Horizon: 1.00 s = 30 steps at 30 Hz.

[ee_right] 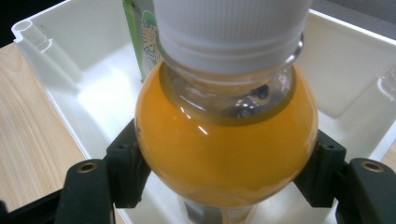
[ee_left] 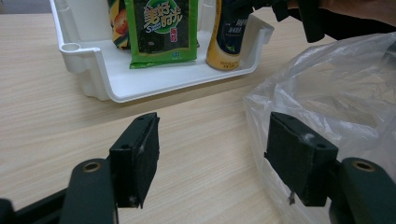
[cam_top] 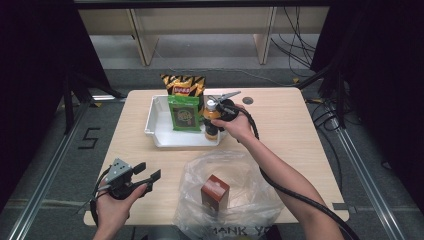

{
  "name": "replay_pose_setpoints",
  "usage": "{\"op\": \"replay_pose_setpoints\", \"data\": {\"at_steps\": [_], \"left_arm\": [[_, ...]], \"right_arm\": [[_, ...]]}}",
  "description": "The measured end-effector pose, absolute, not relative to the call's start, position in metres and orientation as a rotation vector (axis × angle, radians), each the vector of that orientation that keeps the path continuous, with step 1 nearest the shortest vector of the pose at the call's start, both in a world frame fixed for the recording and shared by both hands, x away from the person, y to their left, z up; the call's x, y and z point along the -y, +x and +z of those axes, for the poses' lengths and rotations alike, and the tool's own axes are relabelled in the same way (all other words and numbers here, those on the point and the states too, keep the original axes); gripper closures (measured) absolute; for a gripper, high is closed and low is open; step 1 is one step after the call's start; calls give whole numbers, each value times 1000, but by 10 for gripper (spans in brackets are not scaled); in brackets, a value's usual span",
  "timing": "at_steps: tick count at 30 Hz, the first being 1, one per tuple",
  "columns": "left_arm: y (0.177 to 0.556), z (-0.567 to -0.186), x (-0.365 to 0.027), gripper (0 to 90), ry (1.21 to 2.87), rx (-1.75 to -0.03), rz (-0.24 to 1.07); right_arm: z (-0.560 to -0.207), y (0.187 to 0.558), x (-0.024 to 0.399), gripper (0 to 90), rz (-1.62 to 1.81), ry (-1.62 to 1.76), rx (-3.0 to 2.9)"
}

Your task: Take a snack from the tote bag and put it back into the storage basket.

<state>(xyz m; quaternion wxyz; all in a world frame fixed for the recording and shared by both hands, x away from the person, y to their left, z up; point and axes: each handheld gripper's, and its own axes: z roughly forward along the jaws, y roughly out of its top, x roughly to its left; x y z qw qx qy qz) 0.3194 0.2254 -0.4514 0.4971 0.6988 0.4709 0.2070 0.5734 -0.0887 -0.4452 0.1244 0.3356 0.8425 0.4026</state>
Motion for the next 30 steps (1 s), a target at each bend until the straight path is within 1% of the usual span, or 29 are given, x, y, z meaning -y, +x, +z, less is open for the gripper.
{"op": "replay_pose_setpoints", "data": {"at_steps": [3,12,13,18,26,30], "left_arm": [[319,-451,-225,341,1691,-1141,500],[319,-451,-225,340,1693,-1139,503],[319,-451,-225,341,1694,-1138,503],[319,-451,-225,340,1693,-1138,503],[319,-451,-224,339,1691,-1140,507],[319,-451,-224,340,1689,-1138,506]], "right_arm": [[-444,571,86,320,1180,1019,-2454],[-445,570,86,315,1179,981,-2451],[-444,570,89,308,1139,952,-2463],[-443,568,90,260,1159,969,-2458],[-439,560,96,241,1153,1013,-2436],[-430,554,101,230,1161,1014,-2457]]}}
